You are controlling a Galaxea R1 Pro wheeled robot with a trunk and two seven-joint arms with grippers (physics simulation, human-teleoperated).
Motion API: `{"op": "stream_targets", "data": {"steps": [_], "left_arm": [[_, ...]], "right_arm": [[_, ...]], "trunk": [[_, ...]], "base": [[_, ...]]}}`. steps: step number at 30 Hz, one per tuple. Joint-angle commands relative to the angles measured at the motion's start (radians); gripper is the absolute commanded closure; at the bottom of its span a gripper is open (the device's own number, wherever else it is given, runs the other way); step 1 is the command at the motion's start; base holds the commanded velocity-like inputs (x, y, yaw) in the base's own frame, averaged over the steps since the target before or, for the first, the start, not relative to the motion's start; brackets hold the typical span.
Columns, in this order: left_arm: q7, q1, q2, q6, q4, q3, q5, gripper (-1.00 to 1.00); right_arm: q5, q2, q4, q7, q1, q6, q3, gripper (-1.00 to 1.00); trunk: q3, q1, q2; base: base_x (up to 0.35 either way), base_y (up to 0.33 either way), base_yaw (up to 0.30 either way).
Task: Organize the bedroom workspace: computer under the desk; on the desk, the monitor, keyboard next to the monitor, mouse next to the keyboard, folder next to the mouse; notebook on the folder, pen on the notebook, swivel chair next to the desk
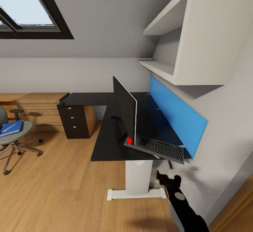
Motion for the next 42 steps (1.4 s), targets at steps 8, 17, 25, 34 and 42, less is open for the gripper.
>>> {"op": "stream_targets", "data": {"steps": [8,17,25,34,42], "left_arm": [[0.007,-0.001,0.002,-0.006,0.0,-0.005,0.011,-1.0],[0.007,-0.001,-0.001,-0.006,0.001,-0.005,0.01,-1.0],[0.007,-0.001,0.0,-0.006,0.002,-0.006,0.01,-1.0],[0.007,-0.001,-0.001,-0.006,0.004,-0.006,0.01,-1.0],[0.007,-0.001,-0.001,-0.006,0.004,-0.006,0.01,-1.0]], "right_arm": [[-0.007,-0.006,0.062,-0.004,-0.231,0.207,-0.104,-1.0],[-0.022,-0.002,0.089,-0.005,-0.287,0.268,-0.148,-1.0],[-0.028,-0.003,0.089,-0.004,-0.27,0.265,-0.151,-1.0],[-0.026,-0.006,0.091,-0.003,-0.27,0.245,-0.151,-1.0],[-0.026,-0.007,0.095,-0.001,-0.27,0.236,-0.151,-1.0]], "trunk": [[-0.001,0.0,-0.001],[-0.001,0.0,-0.001],[-0.001,0.0,-0.001],[-0.001,0.0,-0.001],[-0.001,0.0,-0.001]], "base": [[0.011,0.0,0.0],[0.2,0.0,0.0],[0.21,0.0,0.0],[0.235,0.0,0.0],[0.107,0.0,0.0]]}}
